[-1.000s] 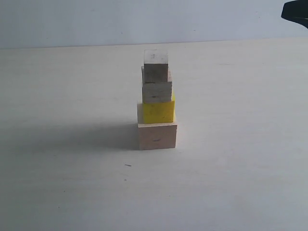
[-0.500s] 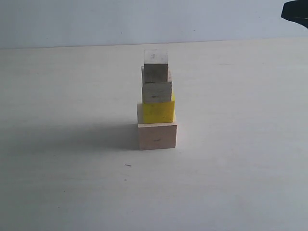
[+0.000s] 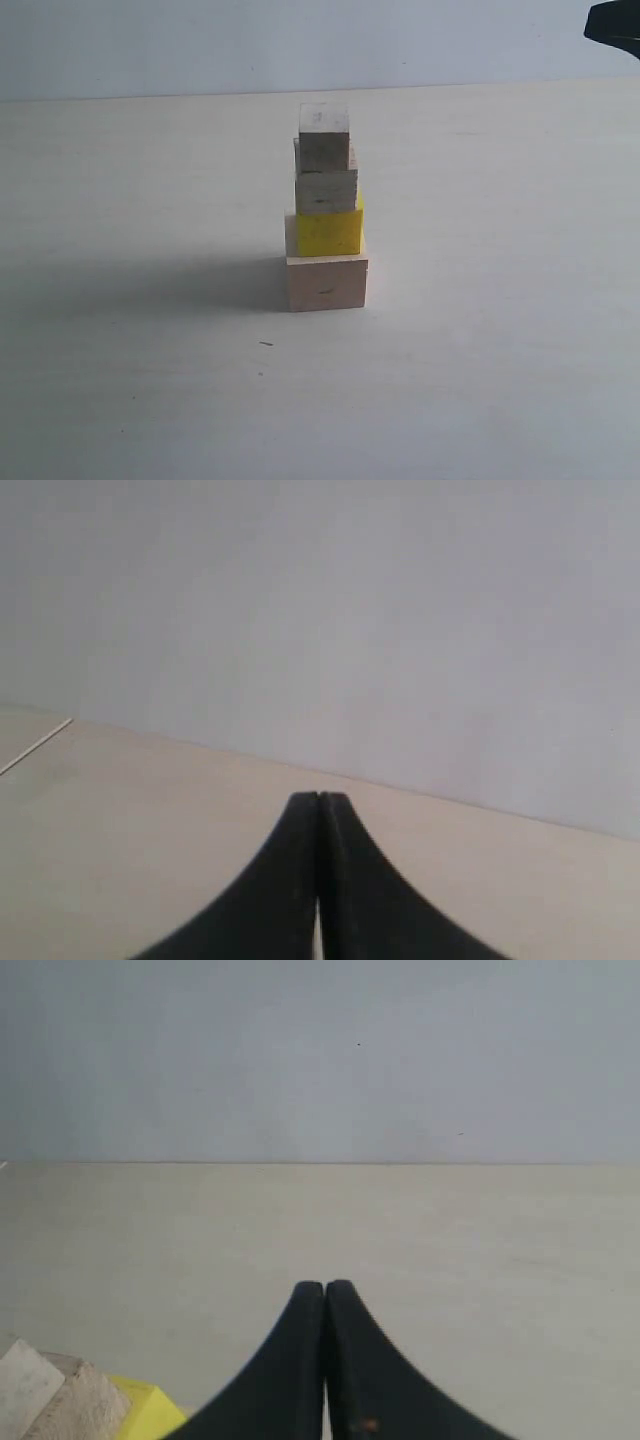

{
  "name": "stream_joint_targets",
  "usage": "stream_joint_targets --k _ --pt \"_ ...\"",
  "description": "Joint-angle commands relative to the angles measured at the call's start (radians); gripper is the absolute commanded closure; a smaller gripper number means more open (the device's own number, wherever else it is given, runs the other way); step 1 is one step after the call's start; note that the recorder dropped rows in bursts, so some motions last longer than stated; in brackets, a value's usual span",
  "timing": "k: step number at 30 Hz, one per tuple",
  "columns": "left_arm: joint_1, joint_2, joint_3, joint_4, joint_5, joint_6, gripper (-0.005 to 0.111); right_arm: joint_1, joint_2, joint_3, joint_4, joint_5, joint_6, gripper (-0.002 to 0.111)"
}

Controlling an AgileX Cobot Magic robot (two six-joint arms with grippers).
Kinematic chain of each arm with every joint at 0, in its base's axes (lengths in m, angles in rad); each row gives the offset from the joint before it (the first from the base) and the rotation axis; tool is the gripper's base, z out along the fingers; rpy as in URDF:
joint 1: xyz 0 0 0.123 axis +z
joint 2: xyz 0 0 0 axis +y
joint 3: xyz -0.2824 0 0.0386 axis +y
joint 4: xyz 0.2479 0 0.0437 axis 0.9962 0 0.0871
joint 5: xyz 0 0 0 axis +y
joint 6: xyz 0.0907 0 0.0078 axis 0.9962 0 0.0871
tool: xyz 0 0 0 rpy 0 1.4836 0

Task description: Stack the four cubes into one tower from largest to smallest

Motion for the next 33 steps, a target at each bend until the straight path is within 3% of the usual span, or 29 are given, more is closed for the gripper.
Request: stream_joint_targets --k 1,8,18,33 --pt "-0.037 -0.031 0.045 0.117 0.000 -0.052 0.107 -0.004 -0.005 0.002 0.000 -0.004 -0.010 0.108" --pt "-0.093 -0.120 0.164 0.160 -0.002 -0.052 0.107 -0.004 -0.005 0.002 0.000 -0.004 -0.010 0.108" --pt "-0.116 -0.157 0.311 0.211 -0.002 -0.052 0.107 -0.004 -0.005 0.002 0.000 -0.004 -0.010 0.108" --pt "-0.130 -0.157 0.311 0.284 0.040 -0.052 0.107 -0.004 -0.005 0.002 0.000 -0.004 -0.010 0.108"
